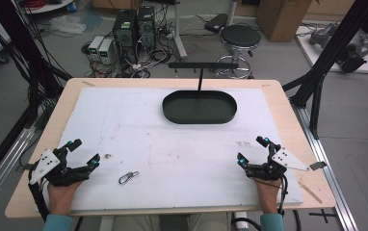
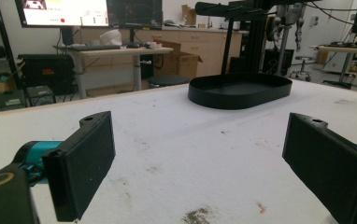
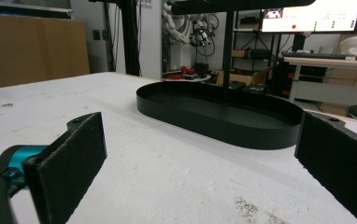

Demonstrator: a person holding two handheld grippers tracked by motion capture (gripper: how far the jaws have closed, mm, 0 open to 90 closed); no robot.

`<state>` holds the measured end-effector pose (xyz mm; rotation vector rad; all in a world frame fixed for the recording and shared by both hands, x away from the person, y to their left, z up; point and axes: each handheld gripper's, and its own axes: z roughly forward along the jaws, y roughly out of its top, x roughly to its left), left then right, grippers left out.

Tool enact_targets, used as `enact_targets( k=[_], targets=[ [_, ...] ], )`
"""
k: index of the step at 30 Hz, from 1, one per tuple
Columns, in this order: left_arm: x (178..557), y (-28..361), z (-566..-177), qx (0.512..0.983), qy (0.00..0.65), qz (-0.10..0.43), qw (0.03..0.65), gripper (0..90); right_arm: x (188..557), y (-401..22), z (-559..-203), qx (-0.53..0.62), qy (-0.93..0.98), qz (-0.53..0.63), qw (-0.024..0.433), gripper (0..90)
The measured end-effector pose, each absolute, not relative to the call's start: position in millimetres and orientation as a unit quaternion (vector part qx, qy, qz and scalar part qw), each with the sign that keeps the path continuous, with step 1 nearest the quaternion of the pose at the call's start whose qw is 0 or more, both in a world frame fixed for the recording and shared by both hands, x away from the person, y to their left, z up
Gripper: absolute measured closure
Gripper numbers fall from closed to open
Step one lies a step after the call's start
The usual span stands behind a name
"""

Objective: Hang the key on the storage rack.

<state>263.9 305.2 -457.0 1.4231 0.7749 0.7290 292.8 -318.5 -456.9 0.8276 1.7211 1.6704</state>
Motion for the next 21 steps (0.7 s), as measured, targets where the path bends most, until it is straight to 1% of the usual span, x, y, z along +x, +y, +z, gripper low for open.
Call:
enact_targets(
  k=[19,21],
  targets=[
    [264.3,305.5,-456.6,0.62,0.343,0.318,0.63,9.8,293.3,-318.2,-456.7,0.312,0.647,0.627,0.3,1.6],
    [264.7,306.7,-456.6,0.619,0.343,0.314,0.633,9.7,292.4,-317.8,-456.7,0.316,0.648,0.627,0.295,1.6]
  ],
)
